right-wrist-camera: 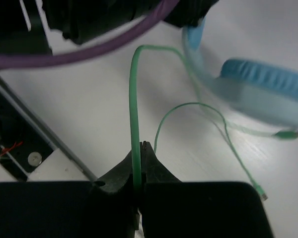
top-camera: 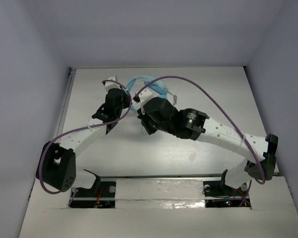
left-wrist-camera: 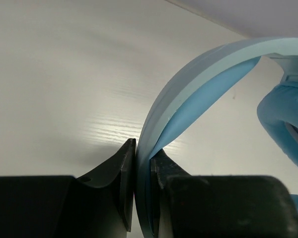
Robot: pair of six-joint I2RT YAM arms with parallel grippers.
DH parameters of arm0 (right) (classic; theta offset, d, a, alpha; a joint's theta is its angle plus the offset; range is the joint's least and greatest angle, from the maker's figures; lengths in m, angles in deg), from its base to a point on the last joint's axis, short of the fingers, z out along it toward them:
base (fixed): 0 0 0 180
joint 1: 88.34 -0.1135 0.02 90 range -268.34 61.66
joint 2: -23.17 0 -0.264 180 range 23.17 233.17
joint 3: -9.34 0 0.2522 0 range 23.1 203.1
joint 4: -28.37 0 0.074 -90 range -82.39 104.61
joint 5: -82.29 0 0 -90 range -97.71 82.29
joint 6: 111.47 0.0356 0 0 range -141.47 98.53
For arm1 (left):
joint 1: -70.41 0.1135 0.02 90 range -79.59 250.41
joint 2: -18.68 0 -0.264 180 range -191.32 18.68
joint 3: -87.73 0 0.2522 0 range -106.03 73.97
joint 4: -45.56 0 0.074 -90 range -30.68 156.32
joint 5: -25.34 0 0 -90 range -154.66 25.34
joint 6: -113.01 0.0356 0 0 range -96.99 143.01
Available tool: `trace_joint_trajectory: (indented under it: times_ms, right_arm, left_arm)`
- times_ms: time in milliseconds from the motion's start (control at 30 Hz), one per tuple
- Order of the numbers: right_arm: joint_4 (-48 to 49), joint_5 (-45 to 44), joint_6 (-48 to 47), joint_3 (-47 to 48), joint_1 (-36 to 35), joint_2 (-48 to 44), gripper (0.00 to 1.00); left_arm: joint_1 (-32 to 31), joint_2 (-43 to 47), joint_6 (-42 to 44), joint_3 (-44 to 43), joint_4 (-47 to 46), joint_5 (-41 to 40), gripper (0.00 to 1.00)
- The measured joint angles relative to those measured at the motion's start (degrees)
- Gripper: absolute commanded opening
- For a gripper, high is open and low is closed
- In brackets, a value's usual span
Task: Wrap the headphones
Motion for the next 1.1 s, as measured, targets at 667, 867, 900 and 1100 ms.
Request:
trace_joint_trajectory:
  times_ms: [667,867,900,1100]
  right_arm:
    - [-6.4,-11.7,-10.2,9.9,15.7,3.8,0.0]
    - [-8.8,-9.3,-7.4,4.6,15.7,-1.9,0.0]
    - [-9.3,-9.1,-6.9,3.3,15.7,-3.4,0.0]
    - [-13.6,-14.0,-4.9,4.9,15.7,-5.2,0.0]
  left_arm:
    - [-2.6,1.9,10.3,6.6,-7.1,8.1,0.0]
    - [-2.8,2.0,13.2,3.9,-4.7,3.1,0.0]
    - [-2.8,2.0,13.6,3.4,-4.7,2.6,0.0]
    - [-6.5,1.4,19.1,-1.0,-3.2,-0.2,0.0]
